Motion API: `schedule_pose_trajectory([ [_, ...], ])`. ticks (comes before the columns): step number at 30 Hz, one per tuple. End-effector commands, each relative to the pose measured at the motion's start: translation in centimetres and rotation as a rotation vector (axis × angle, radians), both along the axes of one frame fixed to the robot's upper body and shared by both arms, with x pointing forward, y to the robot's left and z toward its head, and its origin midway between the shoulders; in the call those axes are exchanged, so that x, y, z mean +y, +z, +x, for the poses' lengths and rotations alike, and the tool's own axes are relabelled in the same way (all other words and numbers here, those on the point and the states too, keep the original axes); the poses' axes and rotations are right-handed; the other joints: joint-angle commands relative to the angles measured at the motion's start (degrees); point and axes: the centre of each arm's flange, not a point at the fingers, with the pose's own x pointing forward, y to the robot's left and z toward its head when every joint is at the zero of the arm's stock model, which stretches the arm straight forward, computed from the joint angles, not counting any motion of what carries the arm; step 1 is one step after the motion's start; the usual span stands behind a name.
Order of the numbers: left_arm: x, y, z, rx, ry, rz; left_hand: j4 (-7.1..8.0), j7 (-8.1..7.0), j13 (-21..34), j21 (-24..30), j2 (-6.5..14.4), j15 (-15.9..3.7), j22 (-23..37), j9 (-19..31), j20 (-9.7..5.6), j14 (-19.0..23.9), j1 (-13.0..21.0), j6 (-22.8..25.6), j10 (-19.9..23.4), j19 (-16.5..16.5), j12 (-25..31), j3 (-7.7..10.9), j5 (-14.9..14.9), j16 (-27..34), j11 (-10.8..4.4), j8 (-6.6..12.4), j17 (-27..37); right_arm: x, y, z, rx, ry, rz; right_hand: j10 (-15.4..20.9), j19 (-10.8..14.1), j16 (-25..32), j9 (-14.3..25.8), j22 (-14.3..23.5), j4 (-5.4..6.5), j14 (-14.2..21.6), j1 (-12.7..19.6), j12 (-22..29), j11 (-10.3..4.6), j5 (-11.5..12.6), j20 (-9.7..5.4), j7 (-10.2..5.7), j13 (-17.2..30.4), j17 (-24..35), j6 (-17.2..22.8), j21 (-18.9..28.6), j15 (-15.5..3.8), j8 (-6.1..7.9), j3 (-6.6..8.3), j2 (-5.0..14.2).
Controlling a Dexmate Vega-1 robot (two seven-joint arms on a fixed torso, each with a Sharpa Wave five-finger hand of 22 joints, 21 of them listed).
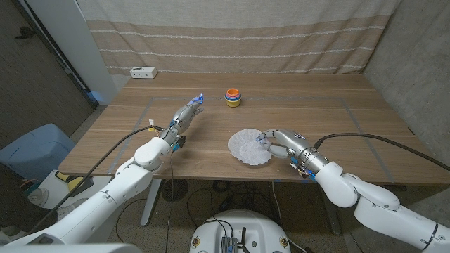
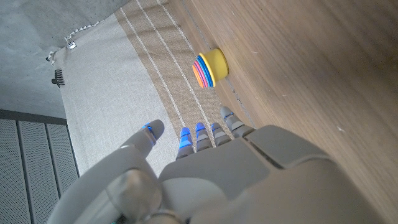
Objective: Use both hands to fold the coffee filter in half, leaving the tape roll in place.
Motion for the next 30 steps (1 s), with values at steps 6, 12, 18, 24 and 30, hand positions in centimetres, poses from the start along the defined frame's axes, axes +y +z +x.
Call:
schedule_pose_trajectory([
  [6, -0.2, 0.0, 0.0, 0.004, -0.004, 0.008, -0.03, 0.04, 0.07, -0.41, 0.23, -0.36, 0.09, 0.32, -0.69, -0.26, -0.21, 0.33, 0.2, 0.08, -0.07, 0.43, 0.11, -0.2, -0.05, -0.23, 0.11, -0.4, -1.5, 1.3, 0.113, -0.065, -0.031, -2.83, -1.22, -1.12, 0.19, 0.13, 0.38, -3.32, -1.48, -1.73, 0.08, -0.35, 0.08, -0.41, 0.32, 0.31, -3.14, -0.58, -1.78, -1.96, -3.4, -2.5],
  [12, -0.3, -0.2, 0.0, 0.008, -0.002, 0.005, -0.08, 0.02, 0.07, -0.5, -0.02, -0.49, 0.09, 0.32, -0.7, -0.25, -0.3, 0.33, 0.16, 0.11, -0.12, 0.34, 0.08, -0.21, -0.06, -0.26, 0.1, -0.7, -1.6, 1.9, 0.177, -0.102, -0.05, -7.0, -3.83, -2.95, 0.25, 0.12, 1.1, -7.15, -3.71, -2.81, -0.53, -0.15, 0.49, -0.71, 0.43, 0.12, -7.88, -1.65, -1.64, -2.59, -6.48, -3.92],
  [18, -0.3, -0.3, -0.1, 0.003, 0.0, 0.001, -0.09, -0.03, 0.07, -0.61, -0.08, -0.52, 0.09, 0.32, -0.63, -0.23, -0.36, 0.32, 0.18, 0.08, -0.15, 0.32, 0.07, -0.21, 0.03, -0.28, 0.1, -0.9, -1.8, 2.3, 0.204, -0.154, -0.079, -9.32, -4.94, -3.91, 0.26, 0.1, 0.83, -8.77, -4.14, -3.03, -0.67, 0.18, 0.81, -1.03, 0.48, -0.2, -11.02, -2.03, -1.24, -2.8, -7.76, -4.77],
  [24, -0.3, -0.2, -0.3, -0.001, 0.005, 0.002, -0.07, 0.0, 0.08, -0.69, -0.11, -0.5, 0.09, 0.32, -0.59, -0.29, -0.42, 0.29, 0.18, 0.09, -0.17, 0.3, 0.06, -0.24, -0.03, -0.3, 0.11, -0.9, -2.1, 2.7, 0.205, -0.192, -0.102, -10.71, -5.19, -4.57, 0.26, 0.08, 0.05, -9.68, -3.04, -3.1, -1.05, 0.52, 0.74, -1.21, 0.49, -0.57, -12.7, -2.08, -1.34, -2.73, -7.8, -4.81],
  [30, -0.3, -0.5, -0.4, 0.003, 0.011, 0.009, -0.07, -0.04, 0.08, -0.77, -0.14, -0.55, 0.09, 0.32, -0.6, -0.22, -0.46, 0.26, 0.28, 0.08, -0.15, 0.28, 0.06, -0.22, -0.02, -0.32, 0.11, -1.1, -2.8, 3.4, 0.201, -0.226, -0.113, -10.87, -4.87, -4.8, 0.25, 0.05, -0.67, -9.59, -1.59, -2.82, -1.61, 0.83, 0.15, -1.65, 0.49, -0.9, -12.79, -1.94, -1.96, -2.31, -7.57, -4.68],
])
